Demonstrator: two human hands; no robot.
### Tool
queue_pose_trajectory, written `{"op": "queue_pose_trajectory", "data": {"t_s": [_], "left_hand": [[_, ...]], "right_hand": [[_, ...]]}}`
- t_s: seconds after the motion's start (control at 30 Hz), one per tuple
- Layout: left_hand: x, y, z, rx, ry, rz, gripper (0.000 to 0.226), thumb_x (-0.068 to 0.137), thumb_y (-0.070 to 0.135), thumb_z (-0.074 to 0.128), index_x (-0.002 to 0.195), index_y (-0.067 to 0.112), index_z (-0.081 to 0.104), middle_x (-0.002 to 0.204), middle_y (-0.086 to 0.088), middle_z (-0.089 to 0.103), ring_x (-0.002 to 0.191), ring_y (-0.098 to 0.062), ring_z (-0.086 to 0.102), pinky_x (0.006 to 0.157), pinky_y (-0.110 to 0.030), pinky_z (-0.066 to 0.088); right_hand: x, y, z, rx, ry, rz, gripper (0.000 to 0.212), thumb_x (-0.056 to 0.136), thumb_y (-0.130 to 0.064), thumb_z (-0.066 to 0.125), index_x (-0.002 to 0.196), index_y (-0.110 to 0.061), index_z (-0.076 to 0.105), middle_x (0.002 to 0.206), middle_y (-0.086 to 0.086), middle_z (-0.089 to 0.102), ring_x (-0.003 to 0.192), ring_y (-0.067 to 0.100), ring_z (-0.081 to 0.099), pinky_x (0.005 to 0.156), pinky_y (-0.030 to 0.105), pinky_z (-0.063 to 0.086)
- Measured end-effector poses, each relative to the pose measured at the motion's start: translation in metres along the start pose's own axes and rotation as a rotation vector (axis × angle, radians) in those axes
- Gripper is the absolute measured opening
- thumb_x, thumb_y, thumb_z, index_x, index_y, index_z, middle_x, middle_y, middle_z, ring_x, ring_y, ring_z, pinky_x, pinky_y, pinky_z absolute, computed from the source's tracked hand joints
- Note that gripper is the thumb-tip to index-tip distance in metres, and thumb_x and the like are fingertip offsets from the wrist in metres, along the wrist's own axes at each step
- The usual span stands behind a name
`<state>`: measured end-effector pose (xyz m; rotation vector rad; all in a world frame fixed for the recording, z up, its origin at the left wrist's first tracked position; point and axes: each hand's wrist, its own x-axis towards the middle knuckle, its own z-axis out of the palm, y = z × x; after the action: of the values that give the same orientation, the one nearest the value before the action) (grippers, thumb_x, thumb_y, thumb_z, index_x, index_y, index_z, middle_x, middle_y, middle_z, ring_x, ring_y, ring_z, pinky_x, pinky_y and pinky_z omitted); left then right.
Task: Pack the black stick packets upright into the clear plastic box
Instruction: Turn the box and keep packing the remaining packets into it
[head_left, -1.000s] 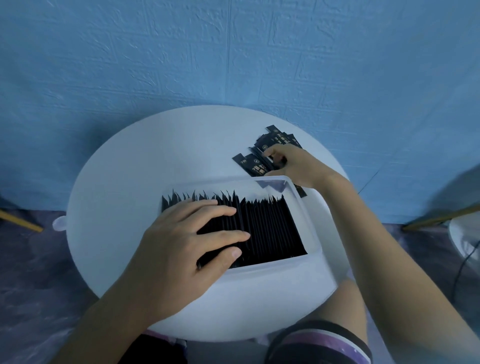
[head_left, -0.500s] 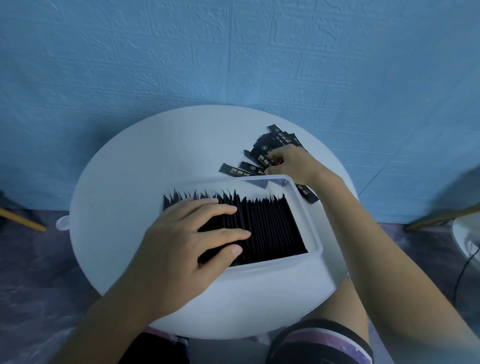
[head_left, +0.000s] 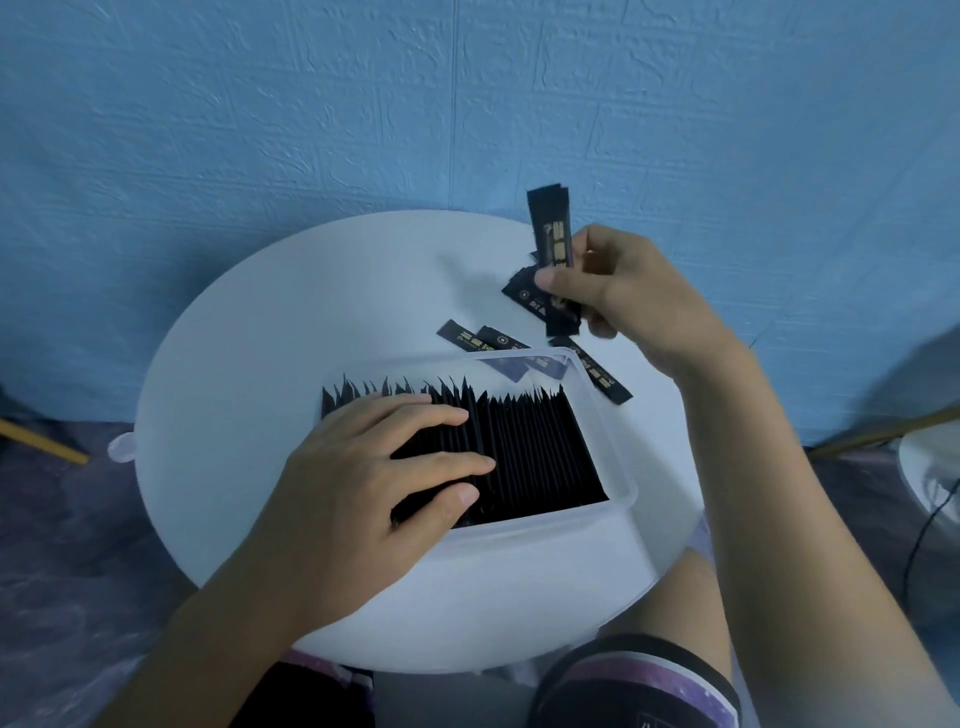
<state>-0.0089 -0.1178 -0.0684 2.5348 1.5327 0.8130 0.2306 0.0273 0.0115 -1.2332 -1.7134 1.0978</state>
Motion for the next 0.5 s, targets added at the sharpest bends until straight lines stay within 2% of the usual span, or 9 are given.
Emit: {"op": "queue_pose_trajectory", "data": {"t_s": [0.1,0.17,0.3,0.4,0.5], "left_hand": [[-0.001,0.0,0.0,0.009,-0.001,-0.002,0.031,0.099,0.051,0.047,0.118,0.047,0.072,0.135,0.022,0.059,0.131,-0.008,0.05,0.107,-0.034,0.04],[0.0,0.001,0.0,0.017,-0.003,0.001,0.032,0.099,0.051,0.047,0.118,0.047,0.072,0.135,0.023,0.059,0.131,-0.008,0.05,0.106,-0.032,0.039],[0.0,0.0,0.001,0.018,0.0,0.0,0.032,0.099,0.05,0.046,0.119,0.047,0.072,0.135,0.023,0.059,0.13,-0.01,0.051,0.106,-0.035,0.041],[0.0,-0.001,0.001,0.016,0.003,0.007,0.033,0.1,0.051,0.045,0.119,0.046,0.072,0.134,0.022,0.059,0.129,-0.011,0.052,0.105,-0.04,0.043],[0.0,0.0,0.0,0.018,0.007,0.007,0.033,0.1,0.051,0.045,0.119,0.046,0.072,0.134,0.022,0.059,0.129,-0.011,0.052,0.105,-0.039,0.043]], "right_hand": [[-0.038,-0.009,0.017,-0.075,-0.203,0.08,0.026,0.088,-0.013,0.076,0.1,-0.009,0.052,0.064,0.001,0.061,0.044,0.013,0.042,0.036,0.021,0.034],[-0.057,-0.005,0.032,-0.164,-0.257,0.154,0.035,0.088,-0.02,0.076,0.11,-0.014,0.05,0.063,-0.003,0.062,0.043,0.013,0.044,0.037,0.022,0.037],[-0.08,0.005,0.056,-0.316,-0.22,0.222,0.043,0.089,-0.04,0.072,0.122,-0.035,0.046,0.069,-0.003,0.059,0.045,0.006,0.053,0.045,0.022,0.043],[-0.085,0.011,0.063,-0.384,-0.202,0.186,0.057,0.09,-0.052,0.066,0.139,-0.035,0.042,0.073,-0.004,0.06,0.063,0.006,0.056,0.06,0.026,0.043],[-0.084,0.014,0.061,-0.373,-0.203,0.179,0.047,0.096,-0.048,0.06,0.14,-0.034,0.046,0.073,-0.004,0.063,0.058,0.011,0.062,0.058,0.03,0.05]]}}
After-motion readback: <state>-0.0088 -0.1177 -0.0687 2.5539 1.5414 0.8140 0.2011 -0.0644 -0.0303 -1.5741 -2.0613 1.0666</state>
